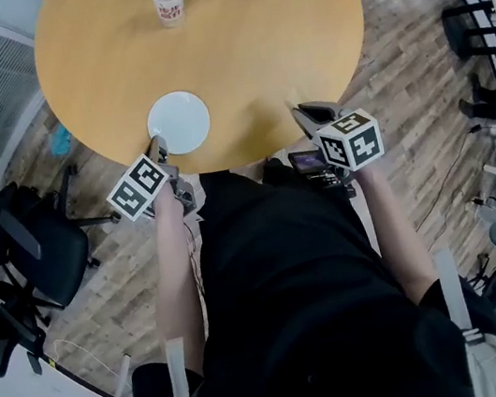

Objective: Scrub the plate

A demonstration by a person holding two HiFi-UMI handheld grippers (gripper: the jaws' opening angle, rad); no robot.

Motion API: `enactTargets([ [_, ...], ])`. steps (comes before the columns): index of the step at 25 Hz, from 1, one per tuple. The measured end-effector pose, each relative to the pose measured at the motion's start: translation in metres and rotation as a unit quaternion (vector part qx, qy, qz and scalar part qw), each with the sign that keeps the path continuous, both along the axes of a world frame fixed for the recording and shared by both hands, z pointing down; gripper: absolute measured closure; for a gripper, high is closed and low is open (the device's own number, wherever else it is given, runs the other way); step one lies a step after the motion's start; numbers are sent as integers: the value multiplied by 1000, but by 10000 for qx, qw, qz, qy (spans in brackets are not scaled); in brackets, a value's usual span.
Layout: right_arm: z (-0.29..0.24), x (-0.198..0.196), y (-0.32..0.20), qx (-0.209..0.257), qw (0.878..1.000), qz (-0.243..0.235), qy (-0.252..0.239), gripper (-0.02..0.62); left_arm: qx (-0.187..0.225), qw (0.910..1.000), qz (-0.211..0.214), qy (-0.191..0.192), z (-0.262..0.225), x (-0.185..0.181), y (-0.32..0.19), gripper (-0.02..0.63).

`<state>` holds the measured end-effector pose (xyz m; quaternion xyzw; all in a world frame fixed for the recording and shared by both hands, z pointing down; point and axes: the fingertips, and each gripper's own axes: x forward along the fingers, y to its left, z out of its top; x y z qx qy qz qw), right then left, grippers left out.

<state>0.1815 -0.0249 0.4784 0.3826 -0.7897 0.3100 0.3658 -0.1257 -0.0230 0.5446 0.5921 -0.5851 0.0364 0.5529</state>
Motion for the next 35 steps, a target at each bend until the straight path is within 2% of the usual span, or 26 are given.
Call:
enactTargets([
  [5, -22, 60, -8, 322, 9980, 263, -484, 566, 572, 9969, 531, -48, -50, 83, -23, 595],
  [9, -50, 95, -4, 673, 9908, 217, -1150, 566, 1374, 9838, 1146, 65, -105, 162, -33, 595],
  [12, -78, 109, 0, 1031, 9796, -83, -1724, 566, 2016, 9652, 1659, 154, -145, 216, -35, 595],
  [16, -109, 122, 13, 1447, 9643, -447, -2171, 568, 2831, 9299, 2345, -84, -188, 275, -22, 595],
  [19, -125, 132, 19, 1631, 9545, -593, -2425, 568, 3170, 9075, 2731, -362, -201, 313, -9, 595],
  [21, -135, 136, 22, 1742, 9482, -673, -2568, 568, 3278, 8996, 2861, -370, -204, 331, -3, 595],
  [26, -142, 150, 31, 1885, 9429, -766, -2638, 568, 3354, 8911, 3033, -389, -206, 356, 10, 595],
  [35, -140, 168, 39, 1915, 9445, -663, -2584, 569, 3322, 8899, 3102, -387, -202, 367, 20, 595],
])
